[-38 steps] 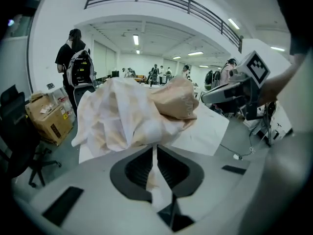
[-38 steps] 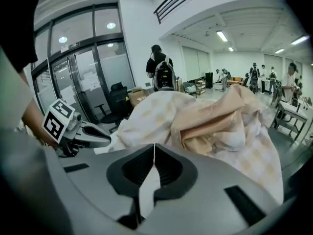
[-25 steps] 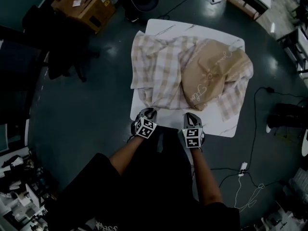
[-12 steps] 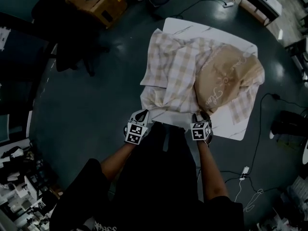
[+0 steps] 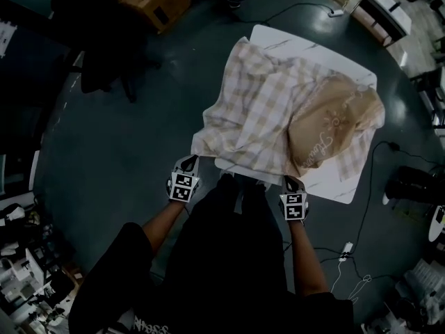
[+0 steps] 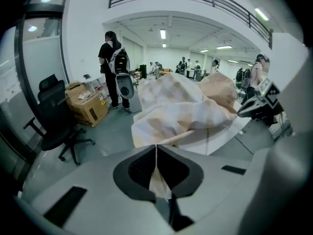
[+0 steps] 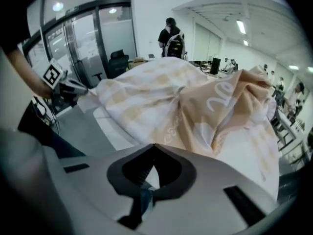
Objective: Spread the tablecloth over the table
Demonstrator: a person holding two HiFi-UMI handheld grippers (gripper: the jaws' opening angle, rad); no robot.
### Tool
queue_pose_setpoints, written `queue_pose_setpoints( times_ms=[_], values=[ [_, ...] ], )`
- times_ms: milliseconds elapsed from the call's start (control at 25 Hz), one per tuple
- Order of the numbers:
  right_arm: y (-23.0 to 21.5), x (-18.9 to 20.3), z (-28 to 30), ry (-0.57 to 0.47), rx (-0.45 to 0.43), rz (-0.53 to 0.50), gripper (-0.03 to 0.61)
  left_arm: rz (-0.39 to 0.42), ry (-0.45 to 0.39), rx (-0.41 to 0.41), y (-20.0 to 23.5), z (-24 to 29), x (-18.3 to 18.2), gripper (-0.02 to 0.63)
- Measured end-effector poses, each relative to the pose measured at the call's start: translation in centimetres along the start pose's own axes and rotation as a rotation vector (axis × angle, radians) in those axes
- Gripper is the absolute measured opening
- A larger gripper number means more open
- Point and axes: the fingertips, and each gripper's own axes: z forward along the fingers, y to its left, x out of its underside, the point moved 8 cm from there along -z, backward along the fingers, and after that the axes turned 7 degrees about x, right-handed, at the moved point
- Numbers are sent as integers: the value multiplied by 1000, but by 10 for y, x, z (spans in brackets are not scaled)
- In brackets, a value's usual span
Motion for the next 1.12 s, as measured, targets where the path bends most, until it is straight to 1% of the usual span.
queue_pose_setpoints(
  times_ms=[40,80,200,240,280,320,360,440,480,600,680,840,920,1000,1120],
  values=[
    [1,4,-11,-6,11,54,15,-12,11,-11,8,0,9,20],
    [-2,12,-21,0,46,122,15,-16,22,-20,15,-1,18,20],
    [-33,51,-48,23,176,395,15,15,52,-5,22,-5,33,20],
    [-41,63,-53,24,196,451,15,40,62,14,21,-7,36,20],
    [-45,72,-56,24,200,471,15,65,72,33,19,-8,39,21],
    [-44,74,-55,23,197,461,17,81,82,52,17,-9,43,20],
    [-41,71,-52,19,189,429,17,84,88,68,17,-10,48,20],
    [-32,57,-38,8,166,355,18,66,85,93,18,-9,55,20],
    [-28,48,-30,-1,155,335,18,49,73,103,18,-8,57,21],
    [-16,29,-14,-29,131,339,18,-12,13,127,18,-8,59,21],
    [-4,21,-11,-41,129,346,18,-42,-12,144,17,-11,58,21],
    [25,4,-6,-65,132,347,18,-72,-74,154,17,-17,51,21],
    [39,-3,0,-78,118,345,18,-85,-87,158,15,-20,51,21],
    [56,-12,7,-90,75,319,18,-92,-95,159,11,-22,51,21],
    [89,-31,21,-106,-10,238,18,-90,-91,148,12,-26,55,23]
  ],
)
